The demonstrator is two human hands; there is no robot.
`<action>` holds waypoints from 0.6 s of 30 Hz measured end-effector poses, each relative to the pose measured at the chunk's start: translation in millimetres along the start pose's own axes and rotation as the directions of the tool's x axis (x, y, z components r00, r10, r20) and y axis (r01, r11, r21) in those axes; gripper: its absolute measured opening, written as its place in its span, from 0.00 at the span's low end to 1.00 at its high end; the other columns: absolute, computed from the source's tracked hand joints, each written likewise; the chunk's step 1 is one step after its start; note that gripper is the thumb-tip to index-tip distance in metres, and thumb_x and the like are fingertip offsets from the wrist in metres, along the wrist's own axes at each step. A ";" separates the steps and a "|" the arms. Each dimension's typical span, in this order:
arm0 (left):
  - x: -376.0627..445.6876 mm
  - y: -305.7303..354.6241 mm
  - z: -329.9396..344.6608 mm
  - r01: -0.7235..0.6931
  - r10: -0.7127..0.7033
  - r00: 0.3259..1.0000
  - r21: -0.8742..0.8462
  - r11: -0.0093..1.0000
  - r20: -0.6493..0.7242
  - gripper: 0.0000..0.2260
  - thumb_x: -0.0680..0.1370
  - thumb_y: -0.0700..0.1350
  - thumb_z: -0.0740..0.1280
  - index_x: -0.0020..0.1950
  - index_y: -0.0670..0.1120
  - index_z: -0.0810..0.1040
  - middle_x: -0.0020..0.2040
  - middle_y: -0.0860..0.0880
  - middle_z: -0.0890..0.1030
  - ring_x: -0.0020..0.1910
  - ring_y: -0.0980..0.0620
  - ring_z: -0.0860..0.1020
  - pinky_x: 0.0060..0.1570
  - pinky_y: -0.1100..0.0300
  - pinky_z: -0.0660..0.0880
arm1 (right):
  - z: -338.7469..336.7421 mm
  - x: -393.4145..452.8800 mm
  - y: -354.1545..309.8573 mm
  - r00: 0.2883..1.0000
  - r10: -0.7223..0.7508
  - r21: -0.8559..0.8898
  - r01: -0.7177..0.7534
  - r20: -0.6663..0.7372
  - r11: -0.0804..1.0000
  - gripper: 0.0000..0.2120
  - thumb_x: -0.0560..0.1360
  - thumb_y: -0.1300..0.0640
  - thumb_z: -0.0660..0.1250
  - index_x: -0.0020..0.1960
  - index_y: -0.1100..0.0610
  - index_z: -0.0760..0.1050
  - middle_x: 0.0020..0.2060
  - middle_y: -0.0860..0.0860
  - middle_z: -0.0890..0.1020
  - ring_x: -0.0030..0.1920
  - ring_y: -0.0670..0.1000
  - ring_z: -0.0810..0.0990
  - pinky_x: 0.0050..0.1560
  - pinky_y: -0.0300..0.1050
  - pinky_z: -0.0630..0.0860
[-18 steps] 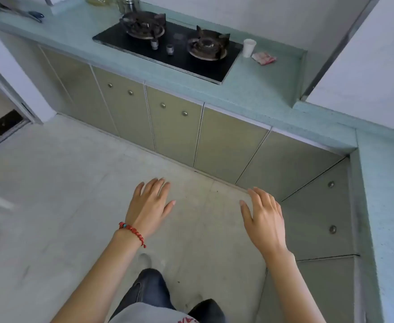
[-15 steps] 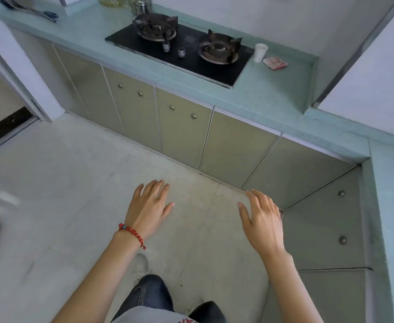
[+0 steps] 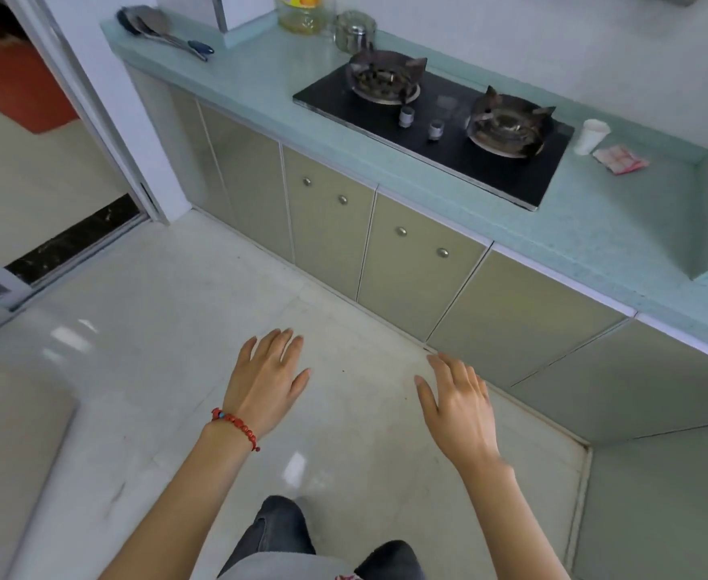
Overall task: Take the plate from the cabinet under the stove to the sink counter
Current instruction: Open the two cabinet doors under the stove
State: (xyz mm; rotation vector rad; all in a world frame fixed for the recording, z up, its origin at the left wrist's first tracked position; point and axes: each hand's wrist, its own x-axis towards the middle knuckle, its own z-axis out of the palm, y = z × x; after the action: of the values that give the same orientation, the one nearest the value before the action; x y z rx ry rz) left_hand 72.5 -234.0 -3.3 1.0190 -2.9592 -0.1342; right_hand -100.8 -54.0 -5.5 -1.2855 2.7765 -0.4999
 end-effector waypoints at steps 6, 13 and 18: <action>22.5 -69.1 -2.7 0.103 -0.101 0.994 -0.044 0.994 0.028 0.32 0.78 0.57 0.37 0.56 0.42 0.76 0.54 0.42 0.82 0.53 0.45 0.81 0.51 0.46 0.78 | 27.2 55.5 -60.9 0.995 -0.086 0.000 0.086 0.049 0.996 0.21 0.74 0.48 0.53 0.55 0.61 0.75 0.53 0.59 0.82 0.52 0.60 0.81 0.51 0.53 0.77; 41.7 -121.4 4.7 0.287 -0.282 0.957 -0.090 0.954 0.071 0.32 0.78 0.57 0.38 0.56 0.42 0.76 0.54 0.42 0.83 0.53 0.44 0.81 0.51 0.46 0.78 | 57.3 122.1 -111.4 0.960 -0.245 -0.025 0.251 0.136 0.968 0.21 0.75 0.48 0.52 0.54 0.60 0.76 0.51 0.58 0.82 0.51 0.58 0.82 0.52 0.53 0.77; 74.5 -154.1 12.0 0.393 -0.383 0.917 -0.080 0.916 0.112 0.33 0.78 0.58 0.37 0.57 0.42 0.76 0.54 0.43 0.83 0.52 0.44 0.81 0.50 0.46 0.78 | 79.9 181.3 -137.9 0.926 -0.330 -0.020 0.339 0.181 0.940 0.21 0.74 0.47 0.52 0.52 0.59 0.78 0.50 0.56 0.83 0.49 0.57 0.82 0.47 0.51 0.79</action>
State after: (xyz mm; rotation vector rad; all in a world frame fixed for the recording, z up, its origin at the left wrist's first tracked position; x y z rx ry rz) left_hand 108.0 -399.8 -29.7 1.6141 -2.7483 -0.3393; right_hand -104.6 -294.7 -21.5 -1.7371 2.4503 -0.3098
